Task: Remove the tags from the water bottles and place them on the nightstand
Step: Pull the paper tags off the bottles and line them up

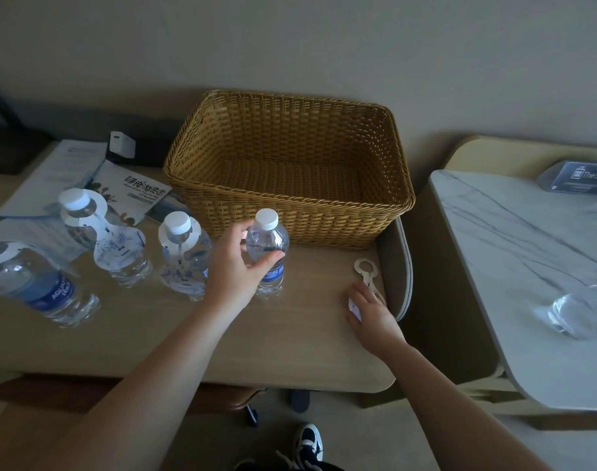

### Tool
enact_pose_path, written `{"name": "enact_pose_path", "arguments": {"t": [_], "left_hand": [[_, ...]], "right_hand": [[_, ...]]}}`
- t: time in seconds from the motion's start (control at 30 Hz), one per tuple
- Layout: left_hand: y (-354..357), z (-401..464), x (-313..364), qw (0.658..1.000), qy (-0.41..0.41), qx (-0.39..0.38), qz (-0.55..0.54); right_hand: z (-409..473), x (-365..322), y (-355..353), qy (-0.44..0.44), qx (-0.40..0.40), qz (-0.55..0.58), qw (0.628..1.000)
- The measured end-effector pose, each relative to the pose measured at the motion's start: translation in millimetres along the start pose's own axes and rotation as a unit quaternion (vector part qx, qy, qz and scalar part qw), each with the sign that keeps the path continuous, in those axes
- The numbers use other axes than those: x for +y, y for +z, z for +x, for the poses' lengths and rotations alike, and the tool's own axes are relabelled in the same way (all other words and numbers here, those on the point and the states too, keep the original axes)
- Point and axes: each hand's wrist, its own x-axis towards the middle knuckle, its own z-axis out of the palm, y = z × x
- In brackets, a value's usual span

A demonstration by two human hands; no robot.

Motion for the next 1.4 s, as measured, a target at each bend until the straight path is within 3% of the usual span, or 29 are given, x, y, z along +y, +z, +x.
{"name": "enact_pose_path", "arguments": {"t": [0.17,0.37,0.53,0.7,0.8,0.93,1.17,1.4], "left_hand": [[-4.8,-4.0,16.2,0.995,0.027,-0.015,0.094],[-69.5,-4.8,33.5,0.978,0.188,0.07,0.05],[-119.8,-5.7,3.5,0.986,0.076,0.14,0.053],[-120.6,-6.7,-38.5,0.995,-0.078,0.049,0.049],[-114.2,-2.4,-50.0,0.988,-0.146,-0.012,-0.04],[-108.4,-1.1,-56.5,0.982,-0.155,-0.044,-0.101],[-105.0,-14.9,-58.7,0.977,-0.179,0.05,-0.103],[-106.3,-7.9,-55.9,0.969,-0.172,-0.028,-0.175]], "right_hand": [[0.2,-35.5,-16.2,-0.041,0.062,0.045,0.996],[-3.4,-100.0,-52.3,-0.142,0.134,0.113,0.974],[-6.3,-159.7,-64.8,-0.234,0.149,0.172,0.945],[0.9,-205.8,-47.2,-0.242,0.072,0.256,0.933],[6.8,-222.9,-35.3,-0.209,0.018,0.289,0.934],[15.6,-233.9,-26.2,-0.163,-0.045,0.335,0.927],[32.1,-235.4,-26.7,-0.147,-0.088,0.358,0.918],[35.4,-226.6,-17.0,-0.093,-0.116,0.273,0.95]]}}
